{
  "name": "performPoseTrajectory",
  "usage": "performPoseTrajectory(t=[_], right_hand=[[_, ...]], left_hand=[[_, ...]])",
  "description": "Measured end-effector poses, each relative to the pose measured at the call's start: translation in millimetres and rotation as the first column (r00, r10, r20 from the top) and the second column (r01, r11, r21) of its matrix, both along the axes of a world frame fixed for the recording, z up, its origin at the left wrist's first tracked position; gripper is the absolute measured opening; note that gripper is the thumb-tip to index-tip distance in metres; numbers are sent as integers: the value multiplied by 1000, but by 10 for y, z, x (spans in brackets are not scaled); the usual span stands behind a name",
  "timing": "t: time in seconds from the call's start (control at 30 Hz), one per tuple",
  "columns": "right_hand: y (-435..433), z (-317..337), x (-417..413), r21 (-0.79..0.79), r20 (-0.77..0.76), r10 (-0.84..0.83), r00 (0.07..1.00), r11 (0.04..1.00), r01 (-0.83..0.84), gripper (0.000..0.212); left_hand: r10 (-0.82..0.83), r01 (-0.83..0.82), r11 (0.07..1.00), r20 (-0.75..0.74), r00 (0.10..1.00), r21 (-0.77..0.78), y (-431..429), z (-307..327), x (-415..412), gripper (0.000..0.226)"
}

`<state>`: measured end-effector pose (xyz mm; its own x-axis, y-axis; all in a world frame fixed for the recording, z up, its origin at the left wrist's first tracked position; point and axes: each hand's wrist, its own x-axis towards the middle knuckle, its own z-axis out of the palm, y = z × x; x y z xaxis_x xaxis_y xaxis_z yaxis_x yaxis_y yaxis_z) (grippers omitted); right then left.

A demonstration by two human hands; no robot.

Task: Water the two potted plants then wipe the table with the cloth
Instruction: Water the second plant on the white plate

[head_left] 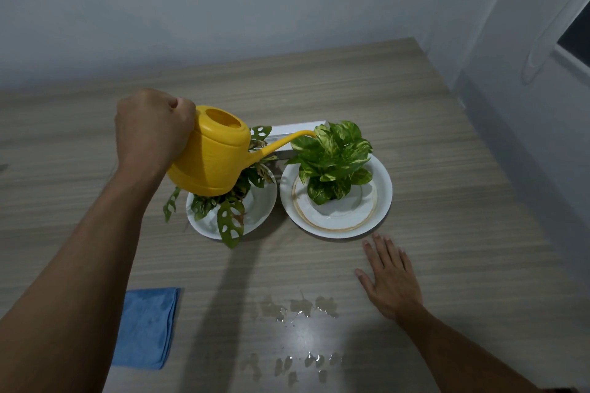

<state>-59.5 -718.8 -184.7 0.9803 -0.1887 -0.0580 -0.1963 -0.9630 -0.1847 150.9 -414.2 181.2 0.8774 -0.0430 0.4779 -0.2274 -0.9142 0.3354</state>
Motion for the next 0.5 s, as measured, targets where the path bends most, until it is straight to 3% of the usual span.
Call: performPoseTrajectory(t=[0.5], right_hand=[[-3,5,2,-2,15,5,1000,1000,-5,71]], left_hand=[[-15,15,1000,11,1000,22,-88,90,-12,42]])
